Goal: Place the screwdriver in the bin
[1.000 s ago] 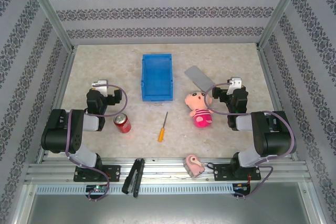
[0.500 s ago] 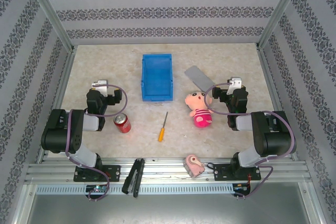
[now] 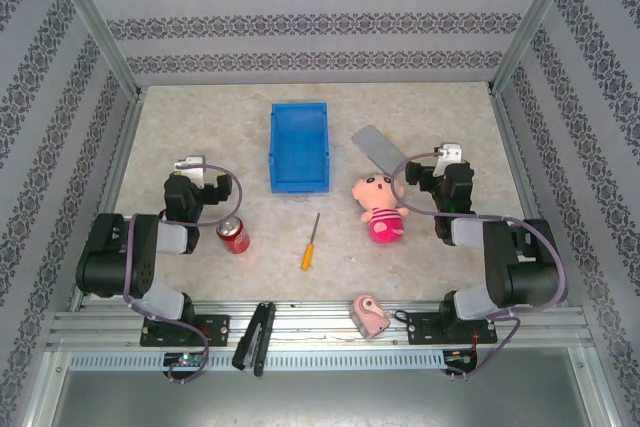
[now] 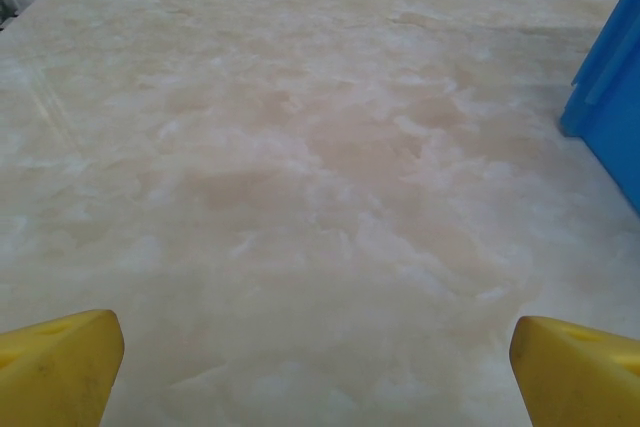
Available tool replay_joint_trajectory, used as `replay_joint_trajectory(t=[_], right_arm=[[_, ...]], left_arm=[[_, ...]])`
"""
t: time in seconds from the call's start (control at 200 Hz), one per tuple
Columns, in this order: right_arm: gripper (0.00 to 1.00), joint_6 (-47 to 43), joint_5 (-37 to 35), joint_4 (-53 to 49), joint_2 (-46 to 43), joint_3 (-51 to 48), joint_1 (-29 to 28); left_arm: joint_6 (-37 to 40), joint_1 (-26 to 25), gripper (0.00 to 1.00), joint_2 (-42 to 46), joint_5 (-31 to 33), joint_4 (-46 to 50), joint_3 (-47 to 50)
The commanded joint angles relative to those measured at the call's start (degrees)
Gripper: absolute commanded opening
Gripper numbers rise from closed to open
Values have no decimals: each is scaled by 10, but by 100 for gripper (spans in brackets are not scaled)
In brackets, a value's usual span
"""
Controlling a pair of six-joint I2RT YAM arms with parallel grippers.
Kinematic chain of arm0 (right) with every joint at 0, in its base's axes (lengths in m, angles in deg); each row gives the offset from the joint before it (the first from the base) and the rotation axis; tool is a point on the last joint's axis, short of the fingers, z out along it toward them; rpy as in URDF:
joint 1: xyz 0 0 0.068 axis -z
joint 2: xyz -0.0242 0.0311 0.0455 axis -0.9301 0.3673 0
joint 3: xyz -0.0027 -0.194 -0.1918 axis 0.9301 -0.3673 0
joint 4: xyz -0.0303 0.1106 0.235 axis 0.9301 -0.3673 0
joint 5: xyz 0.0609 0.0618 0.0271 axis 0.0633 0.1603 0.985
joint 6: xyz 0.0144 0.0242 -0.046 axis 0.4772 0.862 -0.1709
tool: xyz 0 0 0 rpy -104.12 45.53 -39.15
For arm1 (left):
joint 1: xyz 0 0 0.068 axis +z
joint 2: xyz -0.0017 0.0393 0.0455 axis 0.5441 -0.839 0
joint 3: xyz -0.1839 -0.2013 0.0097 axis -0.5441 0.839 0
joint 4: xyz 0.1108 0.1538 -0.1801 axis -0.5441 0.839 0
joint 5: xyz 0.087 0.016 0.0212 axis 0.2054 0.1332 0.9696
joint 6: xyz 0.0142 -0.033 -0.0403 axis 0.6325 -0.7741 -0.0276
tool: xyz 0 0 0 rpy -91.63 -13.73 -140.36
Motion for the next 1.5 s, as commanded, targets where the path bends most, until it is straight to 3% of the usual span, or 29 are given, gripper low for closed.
replay_joint_trajectory(t=[0.0,0.14,0.275,0.385,0.455,0.58,0.644,0.709,0.784,0.879,1.084,1.224,1.494], right_arm=[[98,4,-21,-54,-54,14,2],[98,-14,-49,-157,-129,34,-7],[98,2,-102,-364,-211,112,-36],[98,100,-153,-611,-250,230,-59],[98,157,-135,-786,-233,326,-66],[98,295,-195,-958,-212,395,-139],[98,327,-177,-1015,-211,426,-181],[98,300,-113,-1036,-227,444,-232],[98,339,-153,-1024,-267,431,-322],[98,392,-147,-978,-292,390,-402],[98,435,-210,-1039,-194,426,-562],[98,455,-216,-1022,-126,441,-621],[98,474,-177,-961,1,461,-663]], left_arm=[[3,-2,99,54,15,90,-36],[16,-2,99,91,16,159,-48],[37,-2,99,144,21,318,-100],[56,-2,99,190,18,452,-160],[67,-2,99,212,0,547,-207],[97,-2,99,226,-38,748,-322],[115,-3,99,222,-65,842,-387],[123,-5,99,212,-84,920,-449],[130,-7,99,198,-94,994,-507],[142,-11,99,183,-102,1061,-557],[146,-22,99,180,-86,1116,-601],[145,-23,99,199,-73,1117,-595],[143,-24,99,225,-55,1125,-571]])
